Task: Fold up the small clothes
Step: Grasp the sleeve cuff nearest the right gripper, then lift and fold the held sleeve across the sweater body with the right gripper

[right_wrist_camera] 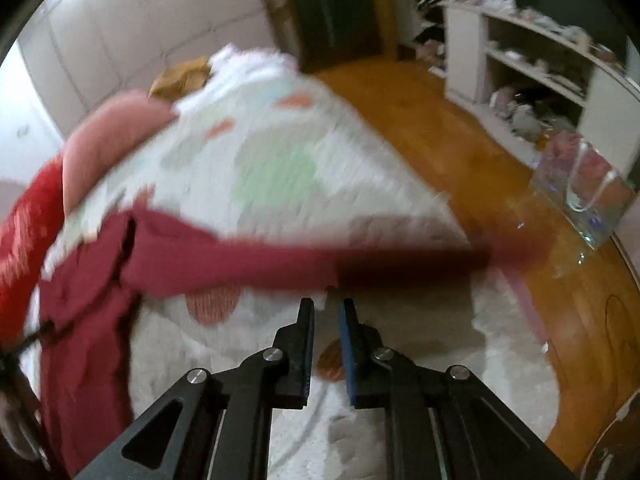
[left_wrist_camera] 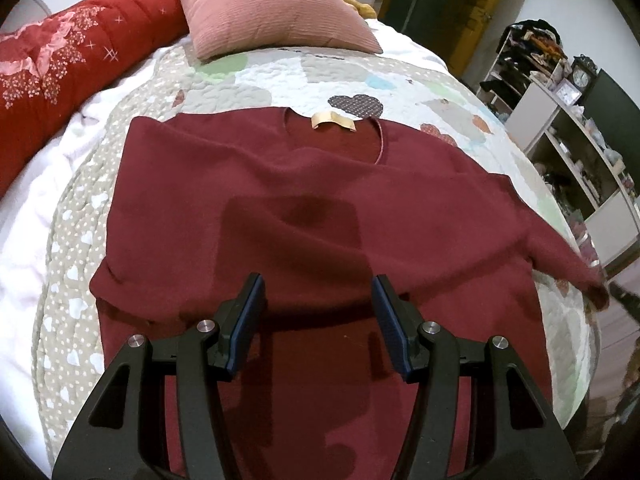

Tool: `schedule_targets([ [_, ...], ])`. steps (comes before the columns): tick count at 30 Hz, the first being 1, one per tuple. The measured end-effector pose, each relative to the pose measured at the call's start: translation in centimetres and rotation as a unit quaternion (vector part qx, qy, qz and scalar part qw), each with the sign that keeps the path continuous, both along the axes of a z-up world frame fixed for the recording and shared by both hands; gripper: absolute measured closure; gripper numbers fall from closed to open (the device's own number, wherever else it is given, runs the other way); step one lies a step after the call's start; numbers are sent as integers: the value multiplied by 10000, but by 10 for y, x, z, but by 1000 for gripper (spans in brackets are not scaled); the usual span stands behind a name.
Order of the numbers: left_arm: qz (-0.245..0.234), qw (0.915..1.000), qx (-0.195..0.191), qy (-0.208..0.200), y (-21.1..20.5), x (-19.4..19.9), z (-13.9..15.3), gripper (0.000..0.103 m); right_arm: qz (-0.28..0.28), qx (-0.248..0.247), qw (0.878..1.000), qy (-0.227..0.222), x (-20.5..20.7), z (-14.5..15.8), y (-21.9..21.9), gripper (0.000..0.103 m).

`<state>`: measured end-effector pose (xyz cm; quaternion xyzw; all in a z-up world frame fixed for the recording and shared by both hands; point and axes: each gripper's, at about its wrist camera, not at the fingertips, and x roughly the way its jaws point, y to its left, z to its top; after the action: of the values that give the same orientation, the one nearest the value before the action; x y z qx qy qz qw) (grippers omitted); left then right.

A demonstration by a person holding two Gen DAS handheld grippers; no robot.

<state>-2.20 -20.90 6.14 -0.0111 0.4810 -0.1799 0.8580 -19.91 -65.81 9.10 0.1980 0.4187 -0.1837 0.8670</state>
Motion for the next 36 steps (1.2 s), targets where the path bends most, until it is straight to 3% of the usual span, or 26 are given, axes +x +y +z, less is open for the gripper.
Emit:
schedule_targets([
  [5,-17,10000,-17,67,-3,2,-3,48,-250,-234,9983,-466,-21,39,-8,86],
  [6,-25,10000,0,62,-4,1,-3,48,-275,-292,9977,-545,-23,44,-9,81],
  [7,-40,10000,3,55,-5,1,-2,48,-324,-419,9970,-567,-26,47,-12,66],
  [8,-53,10000,-10,49,-6,0,-2,48,-383,-502,9965,-547,-26,49,-16,58],
  [12,-102,9999,-7,63,-11,-3,-1,48,-609,-599,9956,-396,-16,29,-44,58],
  [17,-216,9997,64,73,-21,-8,0,48,112,-380,9990,-207,9,-4,-36,67],
  [19,-277,9995,131,14,-23,-10,3,48,517,-283,9982,109,13,-18,-24,68],
  [23,-270,9996,101,7,-24,-10,4,48,904,109,9929,766,-5,-55,-11,68],
  [25,-274,9996,44,53,-24,-10,3,48,866,197,9943,586,-23,-51,-11,68],
  [28,-320,9994,90,35,-28,-12,3,48,561,513,9970,124,-48,-31,-27,68],
  [31,-356,9993,120,13,-30,-15,4,48,-238,620,9971,-369,-68,-8,-61,64],
  [34,-348,9993,149,6,-30,-15,4,48,-1103,676,9897,-606,-76,1,-103,59],
  [36,-322,9993,162,32,-30,-14,3,48,-1267,851,9862,-642,-69,-5,-129,58],
])
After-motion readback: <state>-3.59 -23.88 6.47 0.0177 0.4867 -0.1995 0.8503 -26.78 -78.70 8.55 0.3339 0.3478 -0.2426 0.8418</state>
